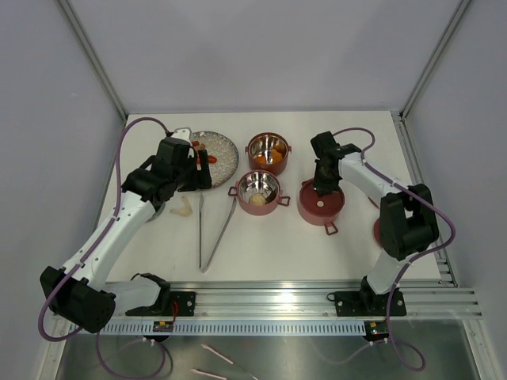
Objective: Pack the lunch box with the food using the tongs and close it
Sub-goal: Close the box lid on the packing box.
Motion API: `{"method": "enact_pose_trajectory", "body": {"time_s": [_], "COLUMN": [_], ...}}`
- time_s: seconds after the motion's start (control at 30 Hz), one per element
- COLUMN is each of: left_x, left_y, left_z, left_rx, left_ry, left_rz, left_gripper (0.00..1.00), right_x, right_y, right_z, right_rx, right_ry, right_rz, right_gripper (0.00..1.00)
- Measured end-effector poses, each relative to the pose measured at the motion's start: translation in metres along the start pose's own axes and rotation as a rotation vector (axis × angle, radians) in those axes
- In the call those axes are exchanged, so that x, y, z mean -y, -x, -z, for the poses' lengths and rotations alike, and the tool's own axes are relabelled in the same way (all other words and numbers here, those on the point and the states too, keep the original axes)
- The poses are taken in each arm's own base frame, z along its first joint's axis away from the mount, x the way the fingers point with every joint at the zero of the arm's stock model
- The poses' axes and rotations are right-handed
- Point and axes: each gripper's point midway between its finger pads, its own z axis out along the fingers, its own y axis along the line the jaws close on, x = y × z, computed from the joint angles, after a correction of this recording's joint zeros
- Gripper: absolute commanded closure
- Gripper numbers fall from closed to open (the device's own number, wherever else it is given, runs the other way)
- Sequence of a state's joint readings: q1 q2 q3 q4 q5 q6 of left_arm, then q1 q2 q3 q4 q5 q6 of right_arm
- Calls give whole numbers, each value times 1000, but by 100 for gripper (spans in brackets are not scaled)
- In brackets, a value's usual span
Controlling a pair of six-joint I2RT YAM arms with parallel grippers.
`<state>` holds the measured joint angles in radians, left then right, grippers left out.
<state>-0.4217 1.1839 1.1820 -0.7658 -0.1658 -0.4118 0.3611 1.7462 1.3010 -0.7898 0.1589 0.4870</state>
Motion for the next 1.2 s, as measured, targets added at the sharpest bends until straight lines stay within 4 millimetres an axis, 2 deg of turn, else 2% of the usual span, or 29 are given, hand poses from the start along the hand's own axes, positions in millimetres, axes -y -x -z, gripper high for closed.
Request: {"method": "enact_pose_trajectory", "body": {"time_s": [0.13, 0.27, 0.37, 0.47, 0.6, 0.63, 0.87, 0.97, 1.1, 1.2], "left_x": [0, 0, 0, 0, 0, 0, 0, 0, 1, 0], "left_y": [0, 0, 0, 0, 0, 0, 0, 0, 0, 0], "left_z": [0, 0, 0, 0, 0, 0, 0, 0, 0, 0], "left_rx": [0, 0, 0, 0, 0, 0, 0, 1, 1, 1], "left_ry": [0, -1, -1, -1, -1, -1, -1, -1, -2, -1], "left_rz": [0, 0, 1, 3, 3, 3, 3, 3, 3, 3], "left_gripper": [22, 22, 22, 22, 22, 22, 22, 22, 22, 22], "right_x": [1, 2, 5, 11, 21, 21, 16, 20, 18, 18], "right_y": [2, 11, 14, 3, -28, -30, -23, -21, 5, 22], "right_z": [13, 45, 59, 49, 10, 6, 10, 21, 50, 61], "right_rx": [21, 93, 135, 114, 7, -4, 20, 22, 113, 163], "right_ry": [9, 45, 55, 35, -25, -28, -2, -15, -2, 16], "right_rz": [-1, -10, -18, -23, -18, -20, -26, -19, -30, -53], "right_gripper": [100, 100, 100, 100, 100, 100, 100, 100, 100, 100]}}
